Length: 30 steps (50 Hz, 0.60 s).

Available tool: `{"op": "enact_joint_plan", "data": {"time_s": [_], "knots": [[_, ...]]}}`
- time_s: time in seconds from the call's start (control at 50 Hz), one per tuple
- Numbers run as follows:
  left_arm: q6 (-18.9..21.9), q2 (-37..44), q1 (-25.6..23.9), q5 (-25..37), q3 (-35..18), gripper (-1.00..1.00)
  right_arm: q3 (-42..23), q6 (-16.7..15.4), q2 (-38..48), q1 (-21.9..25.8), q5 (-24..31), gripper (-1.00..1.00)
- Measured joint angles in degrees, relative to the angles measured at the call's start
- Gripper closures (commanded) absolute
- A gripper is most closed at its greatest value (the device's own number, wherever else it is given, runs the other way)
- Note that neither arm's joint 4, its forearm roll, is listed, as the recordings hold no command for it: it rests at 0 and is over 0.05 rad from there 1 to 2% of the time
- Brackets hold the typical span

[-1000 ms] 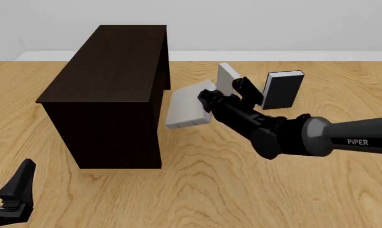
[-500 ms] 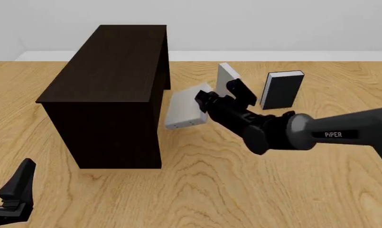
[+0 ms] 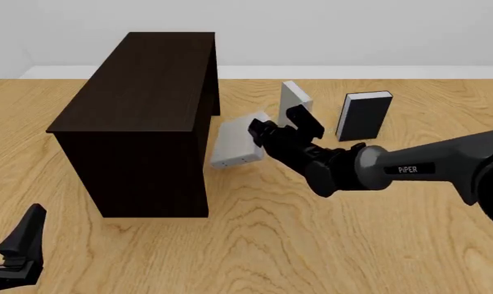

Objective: Pick up the book on the right and place it under the cabinet shelf.

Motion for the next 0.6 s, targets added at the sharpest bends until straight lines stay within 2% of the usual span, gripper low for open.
{"op": "enact_joint_plan", "data": {"time_s": [0.6], "knots": [[-0.1,0.4,0.1,-0.3,0.0,-1.0,-2.9,0.6,4.1,-0.3,0.2,1.0]]}}
